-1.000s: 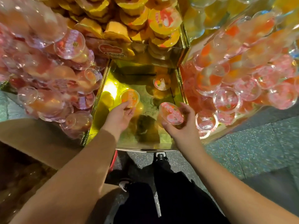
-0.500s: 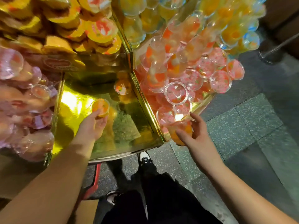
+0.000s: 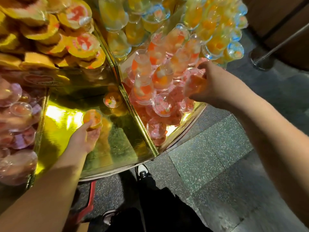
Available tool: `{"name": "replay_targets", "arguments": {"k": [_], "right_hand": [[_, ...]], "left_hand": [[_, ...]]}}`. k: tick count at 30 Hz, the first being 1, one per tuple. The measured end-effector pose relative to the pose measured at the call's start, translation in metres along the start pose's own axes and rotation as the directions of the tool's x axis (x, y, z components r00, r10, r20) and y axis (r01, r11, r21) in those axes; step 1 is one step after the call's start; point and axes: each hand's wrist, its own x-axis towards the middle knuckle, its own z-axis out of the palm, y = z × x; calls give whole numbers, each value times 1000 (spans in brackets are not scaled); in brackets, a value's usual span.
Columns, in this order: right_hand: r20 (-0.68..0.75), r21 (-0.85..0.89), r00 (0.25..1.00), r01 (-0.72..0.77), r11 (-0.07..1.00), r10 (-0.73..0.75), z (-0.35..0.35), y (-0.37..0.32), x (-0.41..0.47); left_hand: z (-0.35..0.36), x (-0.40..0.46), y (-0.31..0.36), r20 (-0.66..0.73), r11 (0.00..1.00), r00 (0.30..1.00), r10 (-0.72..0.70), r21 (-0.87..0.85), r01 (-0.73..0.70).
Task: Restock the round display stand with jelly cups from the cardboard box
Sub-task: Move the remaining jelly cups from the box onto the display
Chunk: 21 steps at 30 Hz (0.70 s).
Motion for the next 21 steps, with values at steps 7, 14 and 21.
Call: {"name": "replay_targets", "arguments": {"k": [7,14,21], "right_hand": [[58,-268,987,160,950,-150,10,-15,42],[-104,-134,977,170,976,-185,32,-8,38],[-208,125,973,126,984,-98,55,6,26]], "left_hand": [[6,1,-3,-8,1000,1000,7,-21,-7],[4,2,-3,-61,999,998,4,-45,-6],[2,1,-4,-69,999,998,-1,-54,-3]]}}
